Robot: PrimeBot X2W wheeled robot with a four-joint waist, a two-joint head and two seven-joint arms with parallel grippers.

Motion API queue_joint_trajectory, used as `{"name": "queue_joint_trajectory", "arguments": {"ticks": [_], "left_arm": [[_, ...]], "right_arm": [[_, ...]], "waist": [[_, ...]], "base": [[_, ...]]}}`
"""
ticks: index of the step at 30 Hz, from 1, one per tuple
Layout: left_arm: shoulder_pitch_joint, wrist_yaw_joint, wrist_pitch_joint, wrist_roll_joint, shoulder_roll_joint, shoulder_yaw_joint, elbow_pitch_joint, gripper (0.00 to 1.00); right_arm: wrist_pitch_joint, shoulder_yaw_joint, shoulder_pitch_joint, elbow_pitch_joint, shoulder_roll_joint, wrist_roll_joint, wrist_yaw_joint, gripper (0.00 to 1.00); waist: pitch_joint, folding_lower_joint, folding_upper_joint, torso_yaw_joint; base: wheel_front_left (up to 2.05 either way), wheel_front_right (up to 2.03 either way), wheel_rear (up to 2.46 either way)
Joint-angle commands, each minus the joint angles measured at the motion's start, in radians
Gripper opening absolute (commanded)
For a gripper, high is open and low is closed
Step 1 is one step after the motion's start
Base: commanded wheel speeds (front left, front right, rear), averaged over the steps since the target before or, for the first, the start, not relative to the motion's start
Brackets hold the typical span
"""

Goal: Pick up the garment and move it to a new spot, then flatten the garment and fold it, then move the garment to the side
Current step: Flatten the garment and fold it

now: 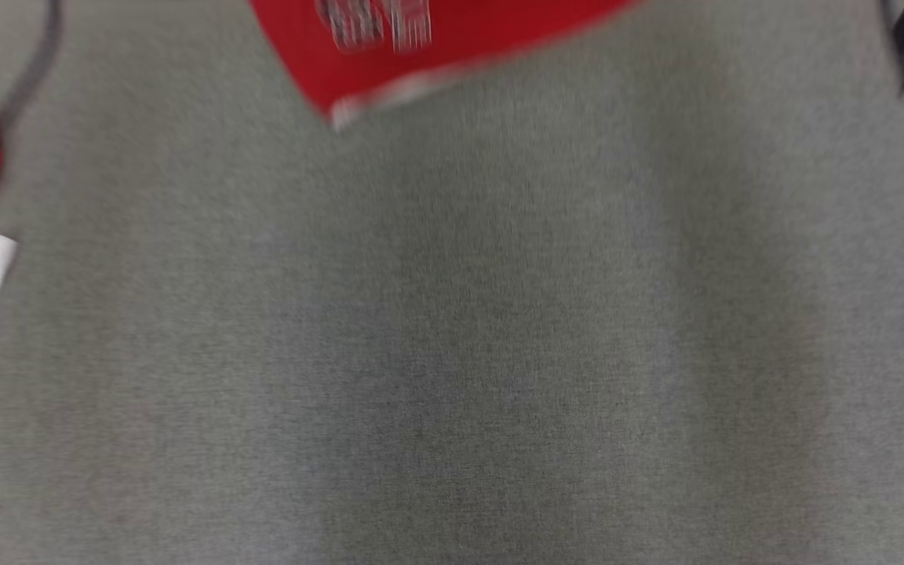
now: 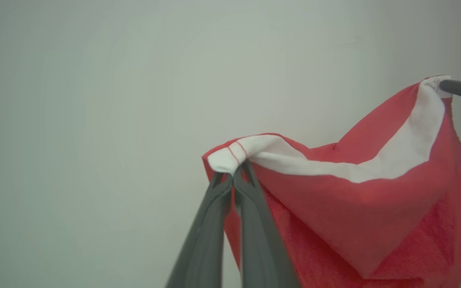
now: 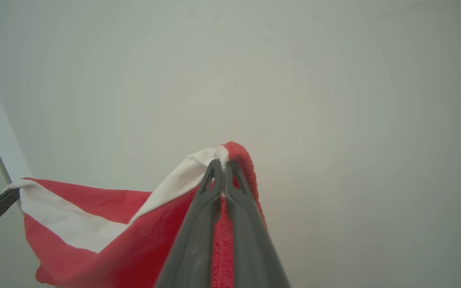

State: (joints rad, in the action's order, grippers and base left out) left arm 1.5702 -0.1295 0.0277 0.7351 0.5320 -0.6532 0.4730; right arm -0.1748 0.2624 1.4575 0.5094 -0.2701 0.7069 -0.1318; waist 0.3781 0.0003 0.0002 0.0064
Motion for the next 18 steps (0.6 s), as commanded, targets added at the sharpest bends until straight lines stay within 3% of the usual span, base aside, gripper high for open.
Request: {"name": "queue_joint_trajectory", "arguments": {"ticks": [1,10,18], "left_arm": [[0.035,0.0,-0.005,0.006,0.005,-0.011,0.014,0.0],[0.293,0.001,-0.07,0.117,0.027,-0.142,0.142,0.0],[0.343,0.001,-0.157,0.189,0.05,-0.282,0.172,0.0]], "right_arm": [[0.0,-0.005,0.04,0.019,0.01,0.004,0.002,0.0],[-0.002,0.003,0.354,0.227,0.011,-0.05,0.002,0.0],[0.022,0.066,0.405,0.279,-0.023,-0.021,0.002,0.0]], "waist": [[0.201,-0.0003,-0.0002,-0.045],[0.3,-0.0003,-0.0002,-0.034],[0.339,-0.0003,-0.0002,-0.03]], "base": [[0.0,0.0,0.0],[0.0,0.0,0.0],[0.0,0.0,0.0]]}}
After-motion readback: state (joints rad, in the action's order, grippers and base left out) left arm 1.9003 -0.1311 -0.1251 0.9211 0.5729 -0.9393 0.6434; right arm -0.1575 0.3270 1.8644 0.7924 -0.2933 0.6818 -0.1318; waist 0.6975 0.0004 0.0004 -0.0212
